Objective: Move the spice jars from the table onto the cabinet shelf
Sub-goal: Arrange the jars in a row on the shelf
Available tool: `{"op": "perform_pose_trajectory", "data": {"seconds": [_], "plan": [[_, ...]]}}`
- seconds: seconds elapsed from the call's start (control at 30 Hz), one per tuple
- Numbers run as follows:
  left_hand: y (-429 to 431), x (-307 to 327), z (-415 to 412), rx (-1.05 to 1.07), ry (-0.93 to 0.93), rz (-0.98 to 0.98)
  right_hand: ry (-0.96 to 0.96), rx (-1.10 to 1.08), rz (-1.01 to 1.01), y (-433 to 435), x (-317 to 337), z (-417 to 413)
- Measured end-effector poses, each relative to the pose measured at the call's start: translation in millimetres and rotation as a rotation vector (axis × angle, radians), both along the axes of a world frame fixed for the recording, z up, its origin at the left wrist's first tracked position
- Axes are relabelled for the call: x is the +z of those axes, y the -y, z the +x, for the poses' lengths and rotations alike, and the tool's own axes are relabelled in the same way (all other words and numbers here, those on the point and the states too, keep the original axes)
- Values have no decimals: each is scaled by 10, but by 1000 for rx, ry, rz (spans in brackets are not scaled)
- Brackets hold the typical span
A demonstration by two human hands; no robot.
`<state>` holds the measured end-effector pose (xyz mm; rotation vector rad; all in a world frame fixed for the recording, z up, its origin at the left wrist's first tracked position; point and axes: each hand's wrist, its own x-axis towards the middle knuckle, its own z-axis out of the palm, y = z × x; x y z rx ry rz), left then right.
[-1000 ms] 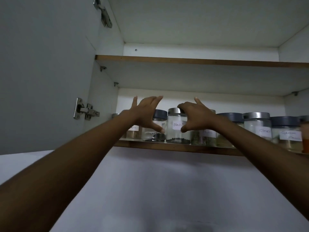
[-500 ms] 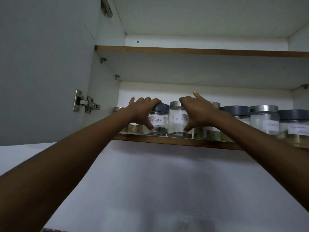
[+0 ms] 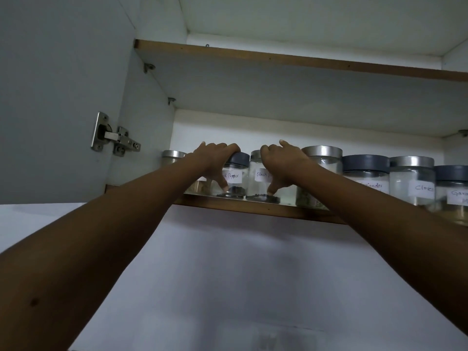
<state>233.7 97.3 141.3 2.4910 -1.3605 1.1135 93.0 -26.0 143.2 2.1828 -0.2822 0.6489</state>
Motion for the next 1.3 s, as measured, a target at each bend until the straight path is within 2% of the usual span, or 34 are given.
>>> {"op": "perform_pose_trajectory", "data": {"seconds": [0.37, 0.53, 0.7, 0.87, 1.07, 1.3], "plan": [[202, 182, 172, 164, -145, 190, 2, -73, 6, 174, -21, 527], [326, 236, 321, 192, -81, 121, 23, -67, 97, 274, 13, 769], [395, 213, 489, 167, -112, 65, 35, -61, 197, 388, 75, 929], [441, 173, 591, 137, -122, 56, 62, -23, 188, 504, 74, 1013], [489, 113, 740, 204, -154, 73, 72, 20, 213, 627, 61, 1139], [506, 18, 700, 173, -61, 14, 134, 68, 324, 670, 14, 1215]]}}
